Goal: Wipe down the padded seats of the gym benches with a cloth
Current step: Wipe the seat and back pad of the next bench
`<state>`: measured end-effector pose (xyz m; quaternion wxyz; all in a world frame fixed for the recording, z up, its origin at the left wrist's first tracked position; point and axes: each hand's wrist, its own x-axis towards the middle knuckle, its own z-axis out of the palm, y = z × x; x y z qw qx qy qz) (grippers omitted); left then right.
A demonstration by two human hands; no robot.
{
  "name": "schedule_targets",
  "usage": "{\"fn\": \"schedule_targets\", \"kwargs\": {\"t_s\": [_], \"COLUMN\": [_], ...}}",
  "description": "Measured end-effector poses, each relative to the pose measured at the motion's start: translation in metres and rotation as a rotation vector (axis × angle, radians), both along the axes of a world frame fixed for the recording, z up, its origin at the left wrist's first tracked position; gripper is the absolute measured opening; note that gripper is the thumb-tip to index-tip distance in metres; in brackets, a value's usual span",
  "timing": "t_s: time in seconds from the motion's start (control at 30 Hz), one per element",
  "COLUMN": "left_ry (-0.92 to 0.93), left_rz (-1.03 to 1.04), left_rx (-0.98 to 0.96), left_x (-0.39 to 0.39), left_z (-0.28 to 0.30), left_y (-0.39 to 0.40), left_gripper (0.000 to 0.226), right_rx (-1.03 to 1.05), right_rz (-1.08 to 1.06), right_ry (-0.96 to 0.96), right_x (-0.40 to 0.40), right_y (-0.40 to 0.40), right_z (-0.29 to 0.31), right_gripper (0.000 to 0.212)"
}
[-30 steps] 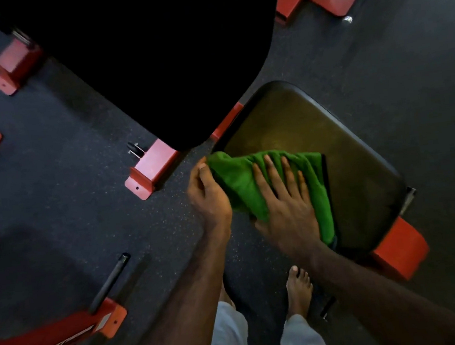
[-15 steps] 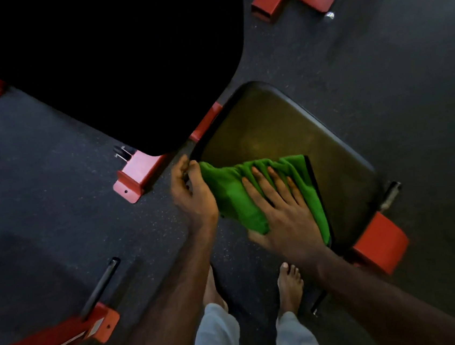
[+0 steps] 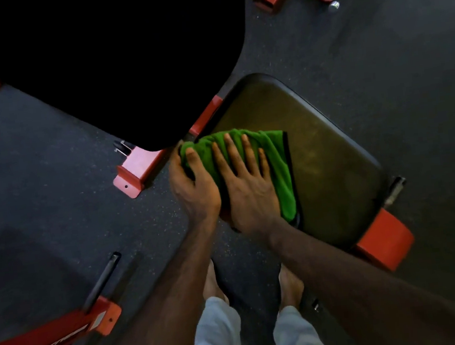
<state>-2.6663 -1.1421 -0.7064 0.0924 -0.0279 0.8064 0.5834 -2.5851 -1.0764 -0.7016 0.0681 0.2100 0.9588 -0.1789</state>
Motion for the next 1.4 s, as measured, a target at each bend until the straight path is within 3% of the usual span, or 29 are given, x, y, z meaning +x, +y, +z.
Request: {"fn": "schedule_targets", "kwargs": {"t_s": [0.07, 0.2, 0.37, 0.5, 0.8, 1.03, 1.1, 1.2, 1.4], "left_ry": [0.038, 0.101, 0.341, 0.457, 0.424, 0.507, 0.536, 0.533, 0.532], "left_rz": [0.006, 0.016, -0.242, -0.390, -0.473, -0.548, -0.571, -0.527, -0.511], "left_rx": [-0.013, -0.079, -0.285, -0.308, -0.384, -0.581, -0.609, -0.590, -0.538], "left_x": [-0.006, -0.008, 0.006, 0.023, 0.010, 0.005, 0.008, 0.008, 0.008], "left_z": [-0.004, -0.008, 0.004, 0.007, 0.003, -0.015, -0.019, -0.019, -0.019], "left_y": [-0.004, -0.002, 0.025, 0.055, 0.090, 0.098, 0.095, 0.095, 0.093], "left_gripper": [0.024, 0.051, 0.036, 0.035, 0.049, 0.059, 0.058, 0.054, 0.062], "right_rx": [-0.023, -0.006, 0.032, 0.010, -0.010, -0.023, 0.026, 0.092, 0.013], "right_rz": [-0.016, 0.016, 0.002, -0.069, -0.397, -0.842, -0.905, -0.856, -0.451], "right_ry": [0.034, 0.110, 0.124, 0.133, 0.183, 0.319, 0.244, 0.111, 0.102], "right_x": [-0.011, 0.016, 0.077, 0.117, 0.192, 0.159, 0.139, 0.108, 0.034], "right_y": [-0.002, 0.009, 0.024, 0.035, 0.047, 0.075, 0.089, 0.107, 0.160], "right_z": [-0.001, -0.004, -0.004, 0.000, -0.001, -0.004, -0.004, 0.000, -0.001], "right_gripper": [0.112, 0.104, 0.094, 0.091, 0.097, 0.091, 0.088, 0.082, 0.076]}}
